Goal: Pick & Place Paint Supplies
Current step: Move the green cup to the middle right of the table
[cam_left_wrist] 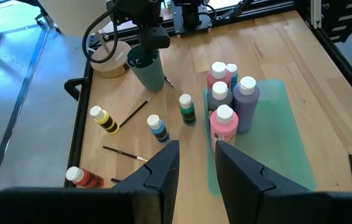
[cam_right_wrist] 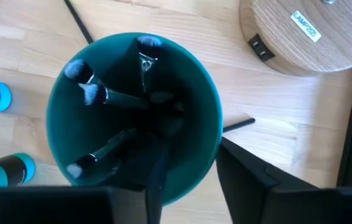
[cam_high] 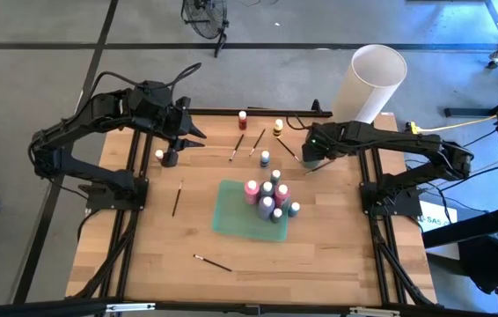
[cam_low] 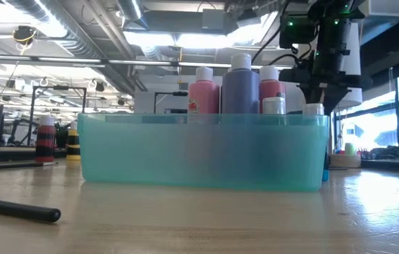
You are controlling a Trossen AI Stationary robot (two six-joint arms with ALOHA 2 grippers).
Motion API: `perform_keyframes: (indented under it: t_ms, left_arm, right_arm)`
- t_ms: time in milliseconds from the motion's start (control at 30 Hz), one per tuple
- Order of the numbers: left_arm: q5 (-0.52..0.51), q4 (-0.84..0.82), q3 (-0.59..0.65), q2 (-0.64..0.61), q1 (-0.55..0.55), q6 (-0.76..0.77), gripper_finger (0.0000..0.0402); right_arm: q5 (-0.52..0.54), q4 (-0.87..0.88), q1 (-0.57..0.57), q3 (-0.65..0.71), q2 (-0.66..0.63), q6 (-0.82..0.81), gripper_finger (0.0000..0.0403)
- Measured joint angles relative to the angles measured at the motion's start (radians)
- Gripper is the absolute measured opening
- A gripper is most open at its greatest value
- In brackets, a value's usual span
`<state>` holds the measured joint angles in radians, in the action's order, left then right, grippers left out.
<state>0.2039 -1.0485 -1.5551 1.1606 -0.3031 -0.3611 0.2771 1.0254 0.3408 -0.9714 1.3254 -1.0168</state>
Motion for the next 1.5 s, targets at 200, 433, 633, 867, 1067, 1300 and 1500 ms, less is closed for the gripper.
perform_keyframes:
  t_ms: [200, 433, 633, 867, 1067, 1300, 1500]
  left_arm:
    - [0.000, 0.000, 0.000, 0.000, 0.000, 0.000, 0.0098]
    - [0.000, 0.011, 0.000, 0.000, 0.000, -0.006, 0.0098]
    - [0.000, 0.013, 0.000, 0.000, 0.000, -0.010, 0.0098]
    - [0.000, 0.038, 0.000, 0.000, 0.000, -0.011, 0.0098]
    - [0.000, 0.040, 0.000, 0.000, 0.000, -0.010, 0.0098]
    - [0.000, 0.040, 0.000, 0.000, 0.000, -0.010, 0.0098]
    - [0.000, 0.040, 0.000, 0.000, 0.000, -0.011, 0.0098]
  right_arm:
    - [0.000, 0.019, 0.000, 0.000, 0.000, -0.023, 0.0097]
    - [0.000, 0.022, 0.001, 0.012, 0.004, -0.015, 0.0065]
    - [-0.046, -0.011, 0.007, 0.069, -0.001, -0.008, 0.0032]
    - [-0.049, -0.060, -0.003, 0.073, -0.013, 0.004, 0.0008]
    - [-0.066, -0.043, -0.003, 0.055, -0.012, 0.024, 0.0005]
    - [-0.085, 0.070, -0.003, -0.066, -0.009, 0.061, 0.0005]
    - [-0.134, 0.176, -0.029, -0.162, -0.016, 0.062, 0.0005]
